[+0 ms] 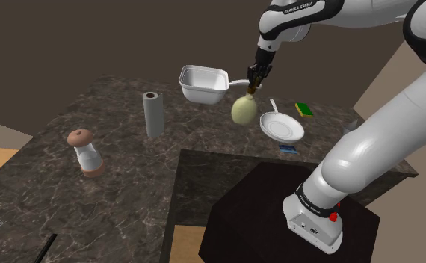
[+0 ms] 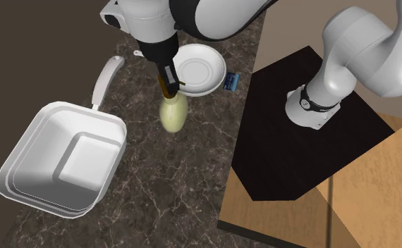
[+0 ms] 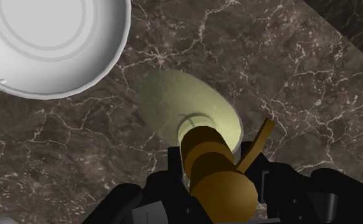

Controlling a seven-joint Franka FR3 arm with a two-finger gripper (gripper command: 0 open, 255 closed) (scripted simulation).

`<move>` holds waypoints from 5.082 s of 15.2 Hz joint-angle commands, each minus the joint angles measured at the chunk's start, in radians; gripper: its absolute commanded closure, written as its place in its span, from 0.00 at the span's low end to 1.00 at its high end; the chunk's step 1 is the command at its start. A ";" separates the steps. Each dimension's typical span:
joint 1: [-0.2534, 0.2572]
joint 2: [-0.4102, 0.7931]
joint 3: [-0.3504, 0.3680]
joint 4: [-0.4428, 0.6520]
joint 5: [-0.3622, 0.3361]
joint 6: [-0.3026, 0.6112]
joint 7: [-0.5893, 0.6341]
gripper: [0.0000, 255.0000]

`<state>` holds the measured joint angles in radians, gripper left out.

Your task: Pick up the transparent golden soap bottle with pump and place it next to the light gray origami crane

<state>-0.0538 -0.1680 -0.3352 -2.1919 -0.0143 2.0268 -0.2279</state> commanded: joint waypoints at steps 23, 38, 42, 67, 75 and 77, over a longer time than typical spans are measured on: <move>0.005 -0.033 0.013 0.293 -0.007 -0.324 0.016 1.00; 0.008 0.013 0.010 0.546 0.007 -0.532 0.010 1.00; 0.007 0.037 0.007 0.626 0.014 -0.591 0.007 1.00; -0.085 0.030 -0.102 0.865 -0.005 -0.839 -0.201 1.00; -0.155 -0.030 -0.210 0.826 -0.056 -0.850 -0.392 1.00; -0.172 -0.032 -0.244 0.830 -0.064 -0.853 -0.446 1.00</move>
<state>-0.2180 -0.1995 -0.5646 -1.3715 -0.0751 1.1813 -0.6475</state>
